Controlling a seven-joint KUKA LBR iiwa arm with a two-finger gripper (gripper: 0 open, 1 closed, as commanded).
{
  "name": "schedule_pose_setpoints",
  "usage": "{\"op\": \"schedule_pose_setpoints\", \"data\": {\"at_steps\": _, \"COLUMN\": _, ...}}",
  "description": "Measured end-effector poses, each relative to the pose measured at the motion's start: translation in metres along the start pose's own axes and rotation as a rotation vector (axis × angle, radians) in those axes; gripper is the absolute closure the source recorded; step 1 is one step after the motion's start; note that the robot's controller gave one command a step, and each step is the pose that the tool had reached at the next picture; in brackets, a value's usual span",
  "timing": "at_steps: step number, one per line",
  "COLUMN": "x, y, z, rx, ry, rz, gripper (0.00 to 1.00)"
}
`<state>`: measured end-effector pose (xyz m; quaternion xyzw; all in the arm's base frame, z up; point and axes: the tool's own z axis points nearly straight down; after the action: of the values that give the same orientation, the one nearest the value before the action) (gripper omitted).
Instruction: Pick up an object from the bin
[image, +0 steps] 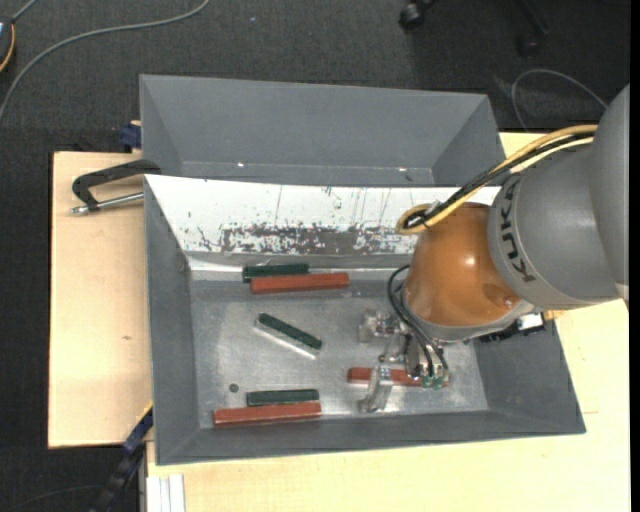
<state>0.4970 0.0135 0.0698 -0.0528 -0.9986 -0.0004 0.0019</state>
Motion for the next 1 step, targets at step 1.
{"op": "schedule_pose_setpoints", "data": {"at_steps": 1, "x": -0.0008, "y": 0.0007, "z": -0.0006, "rx": -0.001, "ry": -0.002, "rz": -0.001, "gripper": 1.0}}
